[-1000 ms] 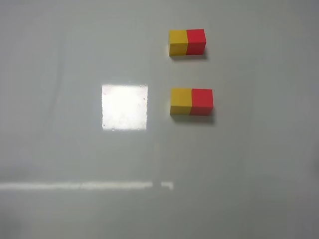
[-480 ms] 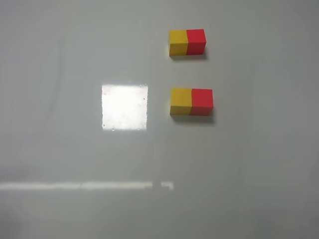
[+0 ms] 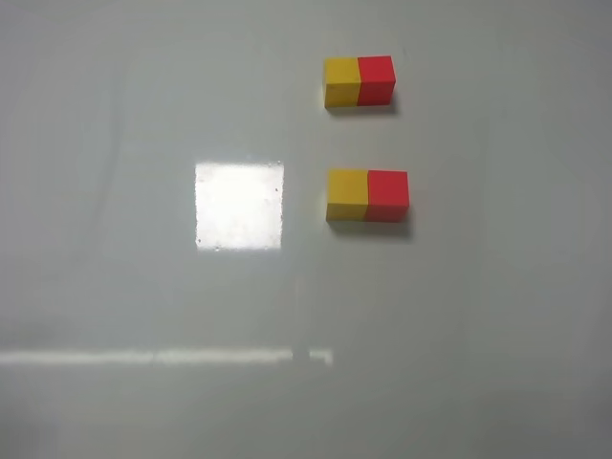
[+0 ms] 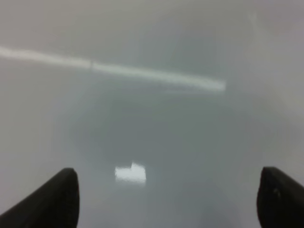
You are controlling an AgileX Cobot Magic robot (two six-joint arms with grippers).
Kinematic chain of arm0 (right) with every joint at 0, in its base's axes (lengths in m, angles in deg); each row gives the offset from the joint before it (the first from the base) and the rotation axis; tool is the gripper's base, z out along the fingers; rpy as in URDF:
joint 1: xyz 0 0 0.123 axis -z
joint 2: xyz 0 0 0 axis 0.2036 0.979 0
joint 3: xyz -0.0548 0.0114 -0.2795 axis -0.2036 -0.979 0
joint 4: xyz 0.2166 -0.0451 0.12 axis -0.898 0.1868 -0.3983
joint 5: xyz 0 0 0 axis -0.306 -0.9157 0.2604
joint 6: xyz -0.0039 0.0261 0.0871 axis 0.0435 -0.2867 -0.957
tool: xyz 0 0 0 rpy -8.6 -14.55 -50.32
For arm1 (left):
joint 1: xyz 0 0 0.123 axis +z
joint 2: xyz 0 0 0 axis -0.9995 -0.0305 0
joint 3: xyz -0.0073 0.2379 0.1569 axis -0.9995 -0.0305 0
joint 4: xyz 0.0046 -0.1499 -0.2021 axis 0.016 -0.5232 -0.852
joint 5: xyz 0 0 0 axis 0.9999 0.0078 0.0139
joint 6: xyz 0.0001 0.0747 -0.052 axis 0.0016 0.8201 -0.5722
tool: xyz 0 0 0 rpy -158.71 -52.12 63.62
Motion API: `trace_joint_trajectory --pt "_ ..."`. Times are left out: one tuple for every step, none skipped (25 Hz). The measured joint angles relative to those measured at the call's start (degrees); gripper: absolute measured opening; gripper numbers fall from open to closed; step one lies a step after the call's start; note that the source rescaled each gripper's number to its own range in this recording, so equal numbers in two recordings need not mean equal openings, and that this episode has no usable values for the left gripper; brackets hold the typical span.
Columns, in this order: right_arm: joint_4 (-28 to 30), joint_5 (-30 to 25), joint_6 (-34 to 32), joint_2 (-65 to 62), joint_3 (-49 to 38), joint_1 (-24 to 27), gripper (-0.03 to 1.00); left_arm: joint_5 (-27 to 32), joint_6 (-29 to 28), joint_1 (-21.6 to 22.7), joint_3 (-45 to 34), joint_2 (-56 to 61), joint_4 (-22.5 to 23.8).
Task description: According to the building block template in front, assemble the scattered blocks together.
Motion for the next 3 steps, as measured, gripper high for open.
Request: trace_joint_trajectory --pt "-0.14 0.0 0.0 0.0 0.0 0.0 0.69 0.0 0.0 0.0 0.0 0.0 0.0" --pt "-0.2 0.0 0.0 0.0 -0.02 0.0 0.69 0.0 0.0 0.0 0.0 0.0 0.0" --pt "-0.2 0.0 0.0 0.0 -0.02 0.0 0.69 0.0 0.0 0.0 0.0 0.0 0.0"
